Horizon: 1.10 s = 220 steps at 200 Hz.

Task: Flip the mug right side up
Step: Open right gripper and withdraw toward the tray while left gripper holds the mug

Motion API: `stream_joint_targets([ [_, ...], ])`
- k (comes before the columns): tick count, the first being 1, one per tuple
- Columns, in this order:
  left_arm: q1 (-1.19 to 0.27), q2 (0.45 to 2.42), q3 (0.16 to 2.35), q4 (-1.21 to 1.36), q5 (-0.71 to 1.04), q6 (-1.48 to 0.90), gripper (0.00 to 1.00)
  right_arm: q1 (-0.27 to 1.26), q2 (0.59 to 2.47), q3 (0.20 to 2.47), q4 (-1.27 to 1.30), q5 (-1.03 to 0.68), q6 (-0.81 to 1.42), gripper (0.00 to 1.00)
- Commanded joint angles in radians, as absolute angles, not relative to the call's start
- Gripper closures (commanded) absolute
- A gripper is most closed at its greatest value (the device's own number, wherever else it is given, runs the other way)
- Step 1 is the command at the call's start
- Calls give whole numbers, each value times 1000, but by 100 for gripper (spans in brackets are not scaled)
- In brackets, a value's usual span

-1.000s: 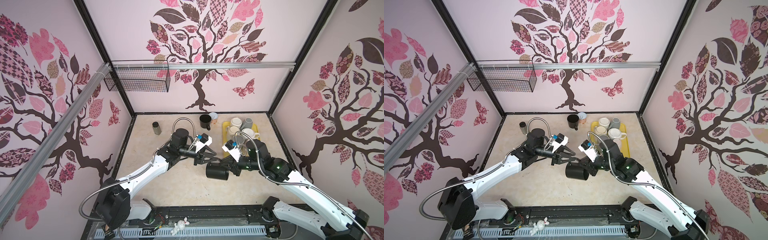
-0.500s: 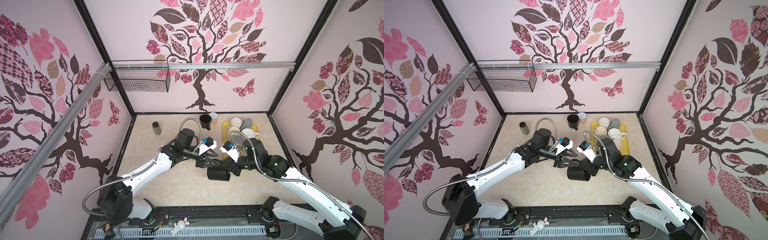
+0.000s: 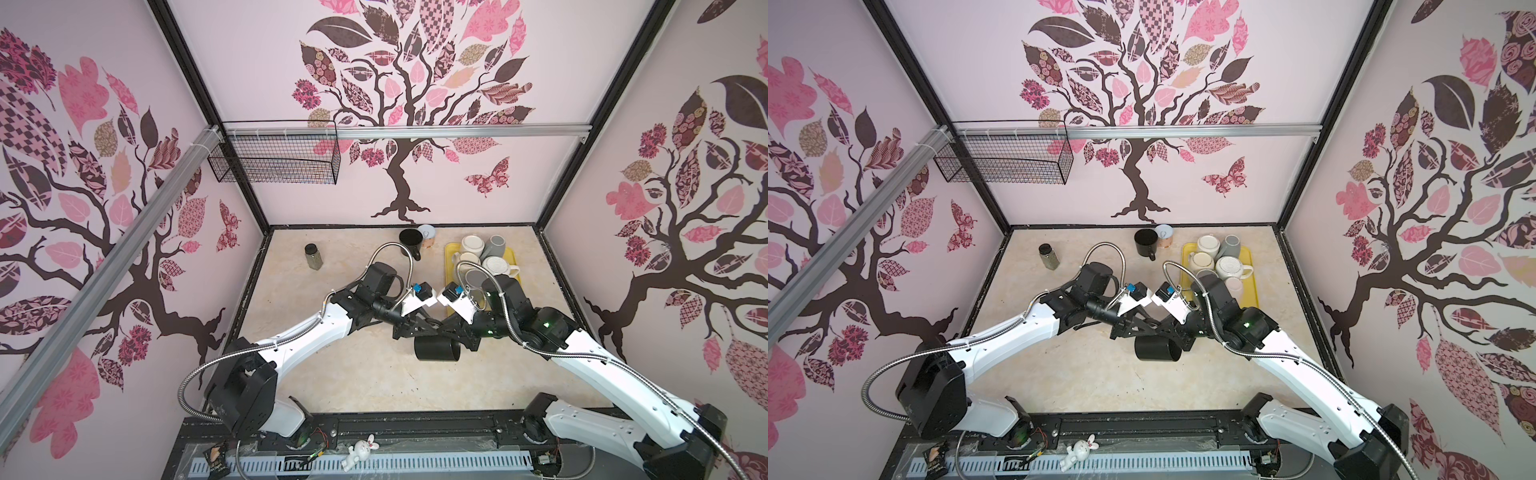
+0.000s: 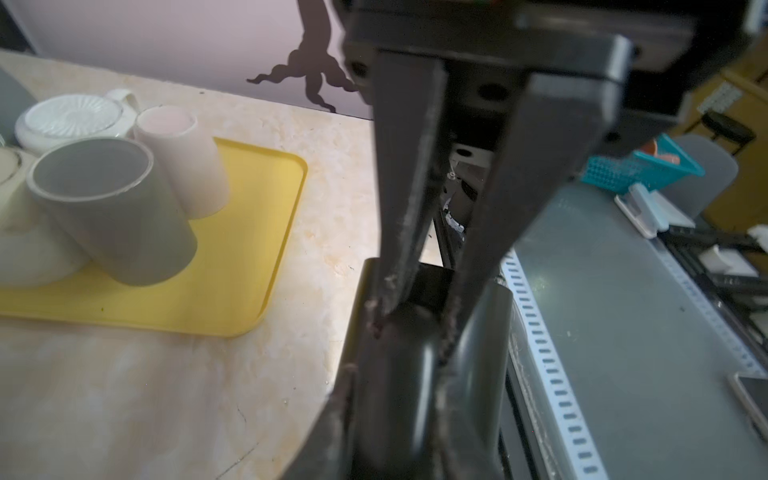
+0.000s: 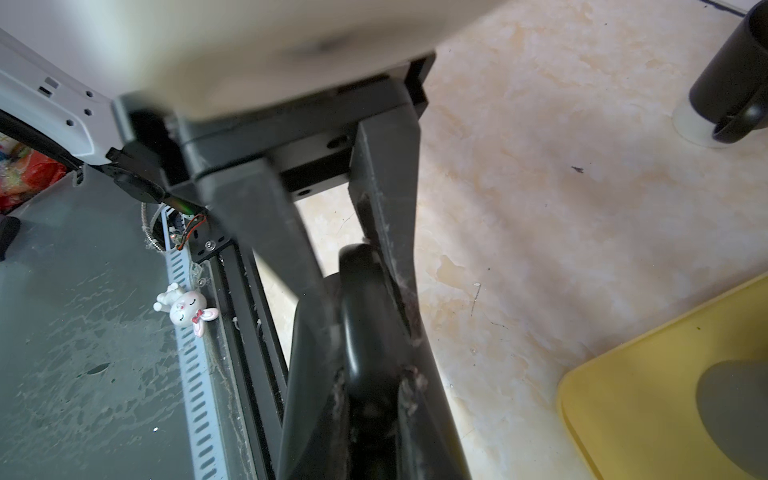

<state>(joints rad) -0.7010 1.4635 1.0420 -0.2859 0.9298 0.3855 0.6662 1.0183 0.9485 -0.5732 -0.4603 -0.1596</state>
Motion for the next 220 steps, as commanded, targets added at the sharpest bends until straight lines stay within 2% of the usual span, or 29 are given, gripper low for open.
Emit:
stream_joint_targets([
  [1, -707, 1470, 1096, -285, 944, 388, 100, 670, 1026, 1020, -530, -486, -178, 100],
  [41, -707, 1477, 1081, -233, 910, 343, 100, 669, 1016, 1000, -505, -413, -147, 100],
  [47, -705, 1477, 1068, -205, 896, 324, 100, 670, 1008, 995, -492, -390, -138, 93],
  [54, -701, 1476, 1049, -158, 886, 295, 100, 669, 993, 986, -475, -354, -120, 79],
  [59, -696, 1476, 1034, -122, 880, 270, 100, 670, 985, 980, -464, -325, -108, 74],
  [80, -653, 1491, 948, 102, 845, 125, 100, 658, 963, 973, -456, -241, -82, 59],
  [99, -617, 1518, 886, 281, 798, 38, 100, 627, 979, 989, -479, -185, -47, 51],
  [153, -582, 1637, 816, 627, 559, -56, 100, 573, 996, 935, -447, -31, 126, 46],
  [188, -575, 1770, 839, 830, 446, -94, 100, 547, 1001, 907, -439, -13, 182, 45],
  [220, -546, 1903, 893, 991, 418, -157, 100, 528, 1002, 893, -426, -12, 187, 45],
])
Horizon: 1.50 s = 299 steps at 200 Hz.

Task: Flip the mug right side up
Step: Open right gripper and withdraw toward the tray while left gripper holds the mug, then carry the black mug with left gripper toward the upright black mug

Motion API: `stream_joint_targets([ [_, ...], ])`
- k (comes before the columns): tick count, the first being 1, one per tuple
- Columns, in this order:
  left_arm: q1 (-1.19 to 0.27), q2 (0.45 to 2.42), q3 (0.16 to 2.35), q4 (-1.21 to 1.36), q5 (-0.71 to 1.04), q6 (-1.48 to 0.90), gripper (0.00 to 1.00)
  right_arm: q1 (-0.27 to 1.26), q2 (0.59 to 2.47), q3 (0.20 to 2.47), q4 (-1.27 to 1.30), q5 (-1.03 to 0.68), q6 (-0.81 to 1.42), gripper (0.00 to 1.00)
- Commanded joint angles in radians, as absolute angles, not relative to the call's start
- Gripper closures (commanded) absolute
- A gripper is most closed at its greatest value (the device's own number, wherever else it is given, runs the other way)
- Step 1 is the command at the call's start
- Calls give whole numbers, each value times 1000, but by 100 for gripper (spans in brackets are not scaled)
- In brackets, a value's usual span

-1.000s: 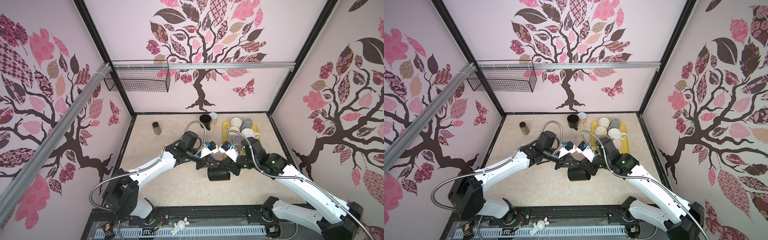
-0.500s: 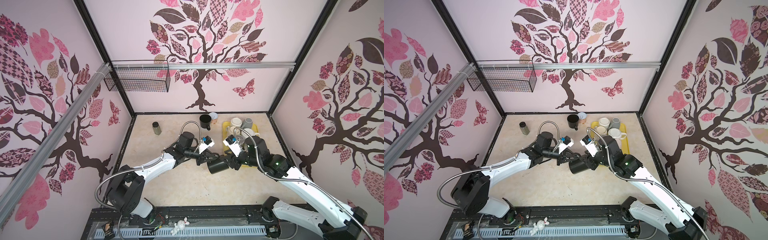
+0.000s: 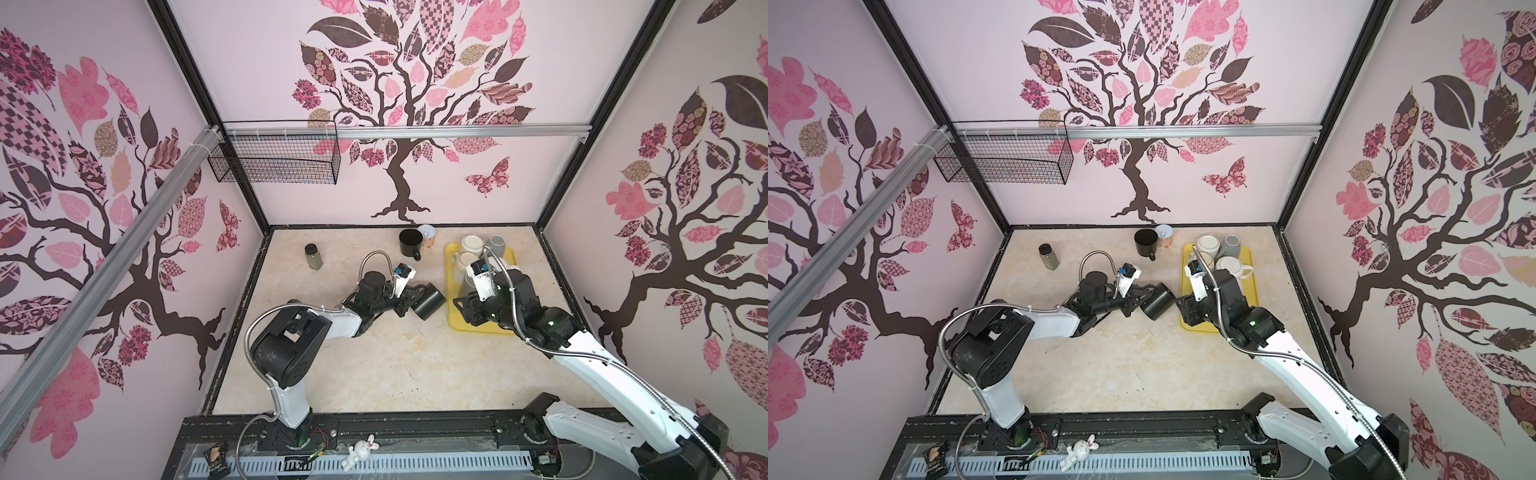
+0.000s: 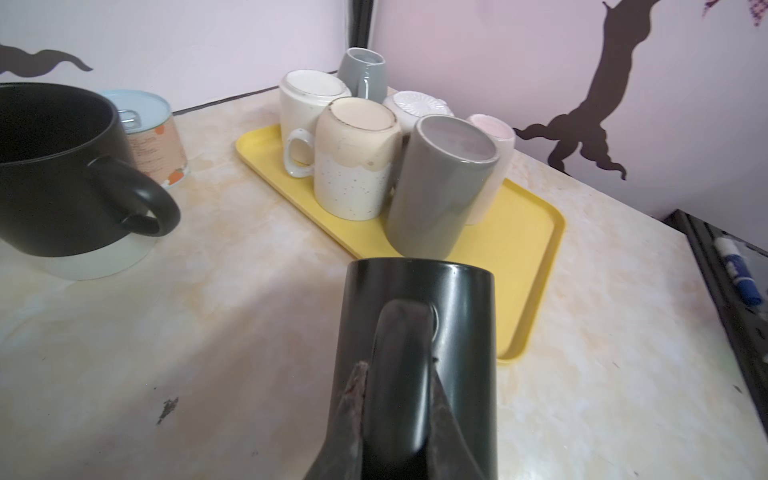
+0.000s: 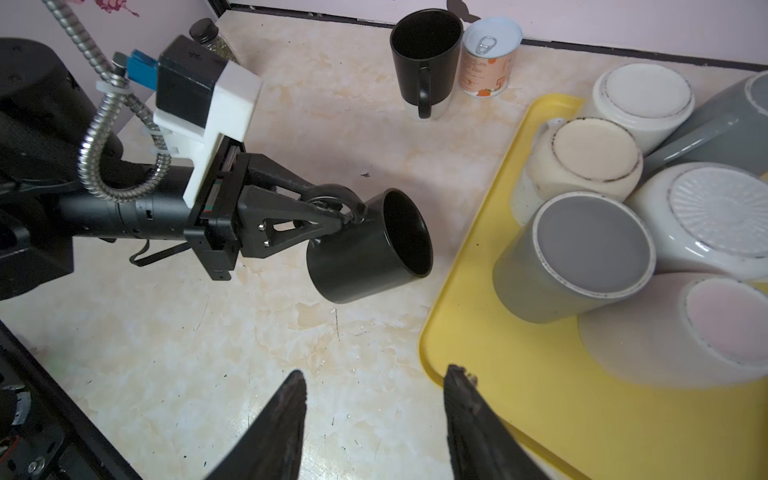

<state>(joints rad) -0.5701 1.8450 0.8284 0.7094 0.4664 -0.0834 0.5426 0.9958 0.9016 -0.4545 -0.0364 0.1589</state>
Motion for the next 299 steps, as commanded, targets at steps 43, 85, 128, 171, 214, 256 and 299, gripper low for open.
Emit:
stream_joint_targets([
  [43, -532, 1996, 962, 1023, 387, -122, 100, 475, 1032, 873, -385, -55, 199, 44],
  [85, -520, 2042, 950, 1028, 398, -124, 100, 459, 1066, 865, -336, -89, 207, 44],
  [128, -520, 1998, 914, 948, 420, -114, 100, 456, 1078, 846, -306, -128, 225, 44],
  [171, -525, 1944, 950, 686, 379, -139, 100, 455, 1061, 825, -296, -144, 239, 44],
  [214, -533, 1914, 847, 750, 359, -188, 100, 455, 1057, 790, -269, -194, 295, 43],
  [256, -572, 1886, 681, 910, 279, -163, 98, 455, 1072, 712, -182, -289, 410, 44],
  [299, -623, 1936, 559, 1132, 210, -146, 89, 455, 1084, 654, -114, -341, 455, 46],
])
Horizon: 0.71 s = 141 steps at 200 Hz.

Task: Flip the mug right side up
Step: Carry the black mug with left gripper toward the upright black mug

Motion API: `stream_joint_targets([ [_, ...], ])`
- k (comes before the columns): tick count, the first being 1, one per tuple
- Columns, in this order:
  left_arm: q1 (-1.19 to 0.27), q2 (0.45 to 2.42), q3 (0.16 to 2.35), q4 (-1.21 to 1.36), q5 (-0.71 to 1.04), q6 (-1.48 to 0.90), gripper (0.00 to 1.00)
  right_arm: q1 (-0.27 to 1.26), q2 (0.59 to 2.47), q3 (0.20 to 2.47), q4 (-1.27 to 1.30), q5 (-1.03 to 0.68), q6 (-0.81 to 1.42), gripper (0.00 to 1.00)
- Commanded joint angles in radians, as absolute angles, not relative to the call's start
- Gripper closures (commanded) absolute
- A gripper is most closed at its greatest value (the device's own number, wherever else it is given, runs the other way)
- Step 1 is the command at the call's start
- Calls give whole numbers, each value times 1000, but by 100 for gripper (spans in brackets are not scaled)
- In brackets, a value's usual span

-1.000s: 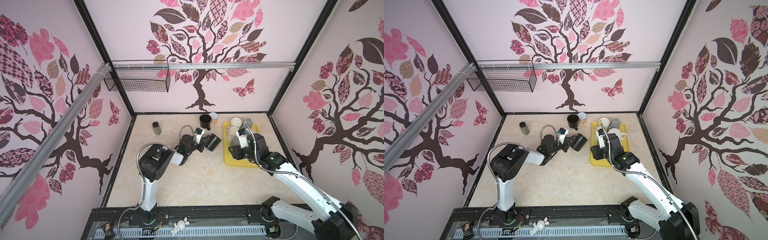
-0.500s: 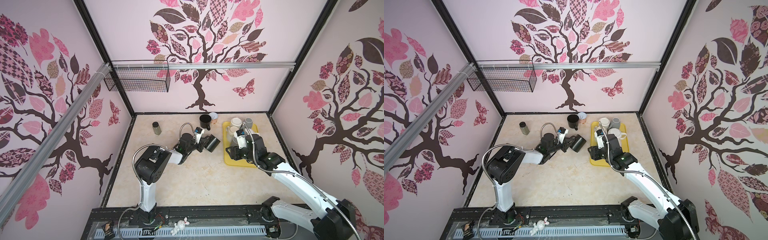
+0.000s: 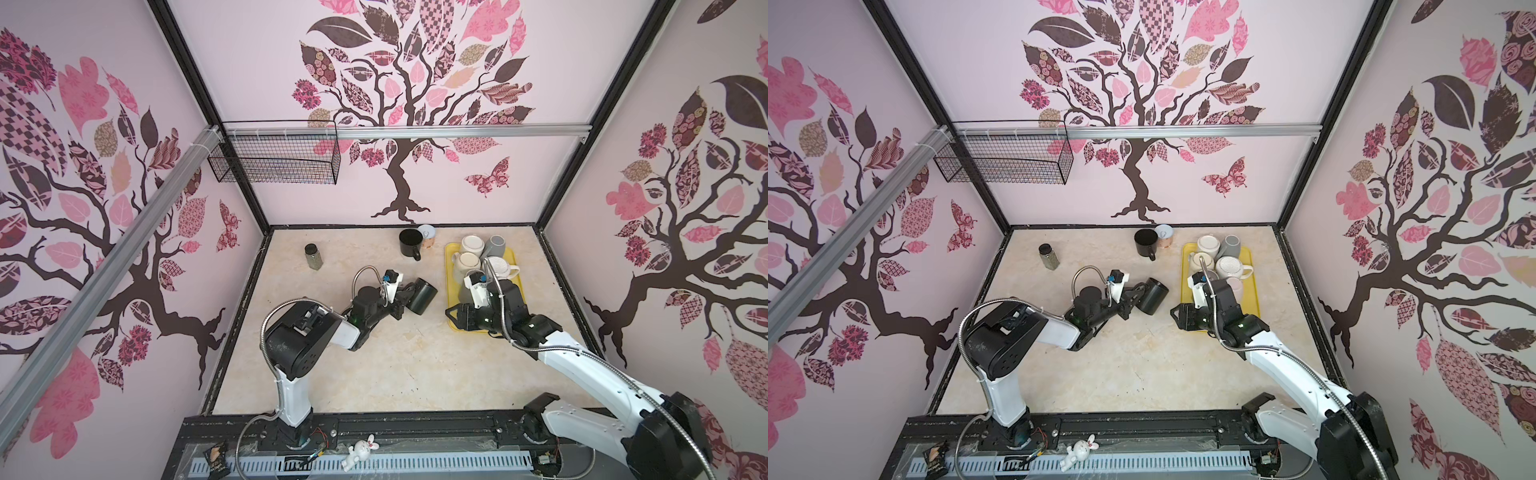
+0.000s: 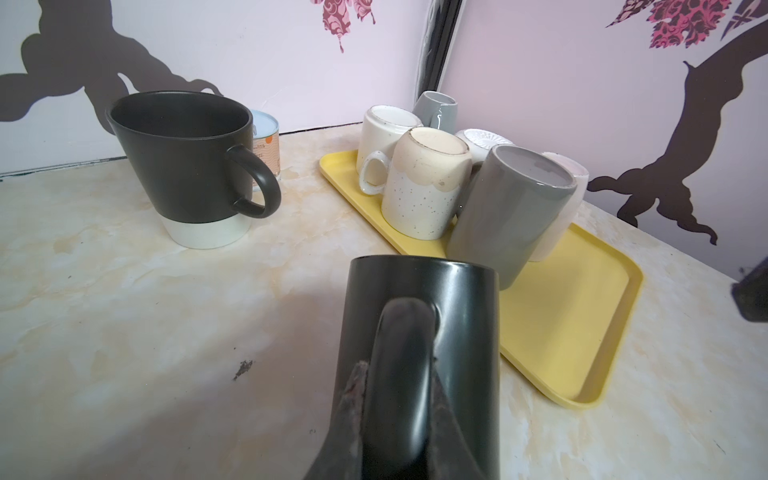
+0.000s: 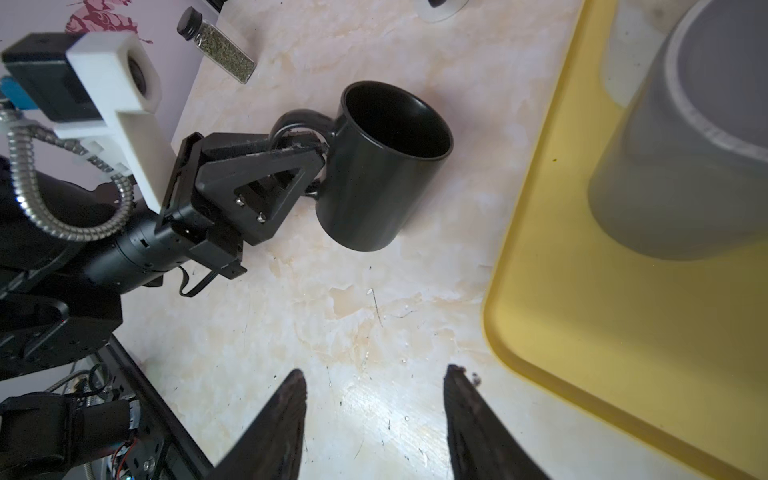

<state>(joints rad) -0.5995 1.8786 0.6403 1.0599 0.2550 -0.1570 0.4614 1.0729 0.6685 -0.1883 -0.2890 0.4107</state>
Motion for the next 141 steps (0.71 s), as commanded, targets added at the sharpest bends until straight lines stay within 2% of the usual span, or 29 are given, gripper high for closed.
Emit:
stream_joint_targets([
  [1, -623, 1939, 557, 1138, 209, -147, 88, 455, 1085, 652, -112, -342, 456, 46],
  [40, -636, 1989, 516, 1236, 216, -138, 80, 457, 1113, 590, -43, -375, 489, 48],
  [97, -637, 1992, 488, 1232, 196, -134, 64, 461, 1185, 536, 35, -390, 498, 49],
  [141, -636, 1976, 485, 1215, 203, -138, 57, 461, 1211, 551, 22, -376, 470, 49],
])
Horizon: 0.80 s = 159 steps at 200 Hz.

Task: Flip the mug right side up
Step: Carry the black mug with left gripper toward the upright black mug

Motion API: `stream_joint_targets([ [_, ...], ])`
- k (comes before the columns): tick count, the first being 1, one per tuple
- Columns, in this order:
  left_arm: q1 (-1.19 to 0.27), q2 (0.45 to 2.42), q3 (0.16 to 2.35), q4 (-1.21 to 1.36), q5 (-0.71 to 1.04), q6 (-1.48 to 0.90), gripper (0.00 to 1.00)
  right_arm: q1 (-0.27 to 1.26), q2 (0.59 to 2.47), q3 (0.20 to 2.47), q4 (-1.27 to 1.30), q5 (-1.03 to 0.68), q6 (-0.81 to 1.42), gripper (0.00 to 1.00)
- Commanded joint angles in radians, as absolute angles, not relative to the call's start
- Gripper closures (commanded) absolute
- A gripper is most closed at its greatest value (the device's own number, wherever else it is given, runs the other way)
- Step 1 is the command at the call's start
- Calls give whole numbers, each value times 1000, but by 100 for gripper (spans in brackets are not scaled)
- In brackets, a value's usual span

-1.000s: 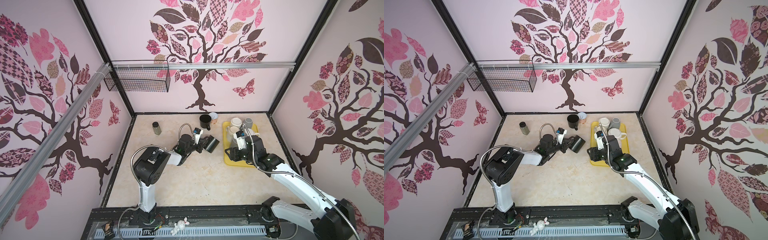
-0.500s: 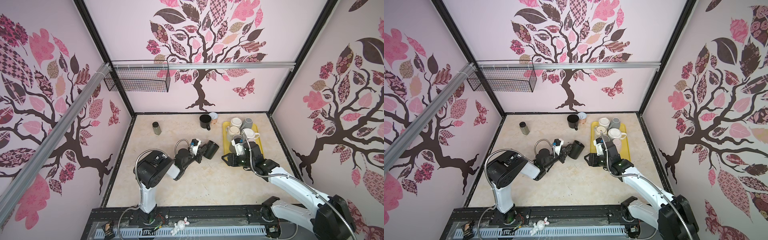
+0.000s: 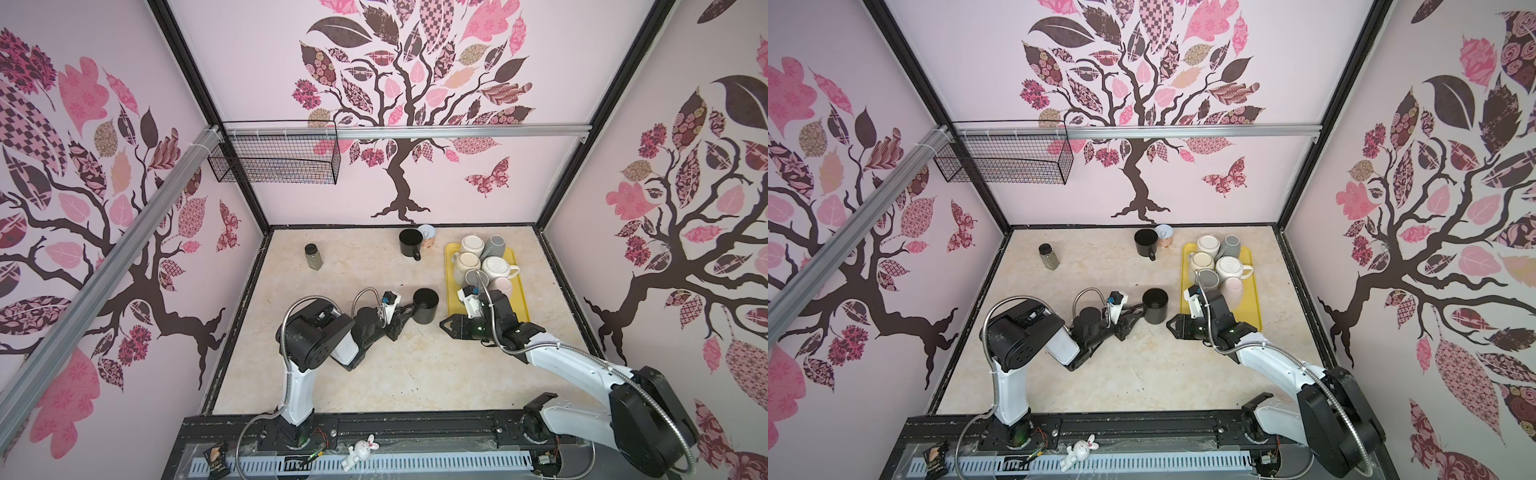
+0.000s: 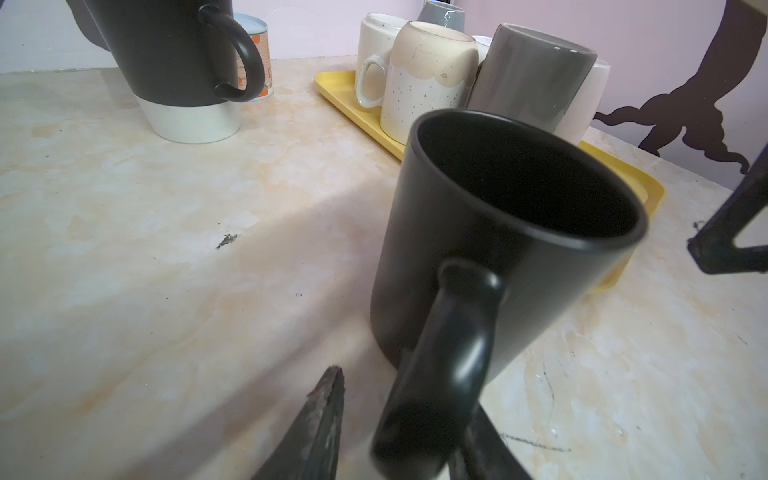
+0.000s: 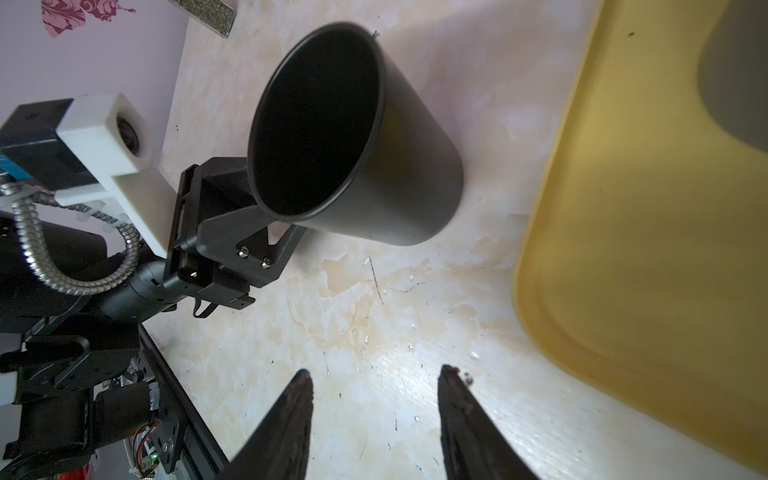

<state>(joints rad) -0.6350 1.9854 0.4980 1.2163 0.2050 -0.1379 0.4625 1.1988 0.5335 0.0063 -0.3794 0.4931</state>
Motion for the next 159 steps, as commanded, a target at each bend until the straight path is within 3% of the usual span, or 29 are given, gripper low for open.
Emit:
stream_joint_targets([
  [1, -636, 1975, 485, 1213, 202, -137, 56, 461, 1210, 552, 21, -376, 469, 49],
  [38, -633, 1890, 521, 1016, 257, -95, 51, 461, 1178, 569, -26, -340, 434, 48],
  [80, -626, 1810, 690, 529, 382, 10, 50, 461, 1127, 588, -93, -307, 400, 47],
  [159, -640, 1741, 802, 253, 338, 54, 51, 461, 983, 584, -199, -267, 373, 45],
])
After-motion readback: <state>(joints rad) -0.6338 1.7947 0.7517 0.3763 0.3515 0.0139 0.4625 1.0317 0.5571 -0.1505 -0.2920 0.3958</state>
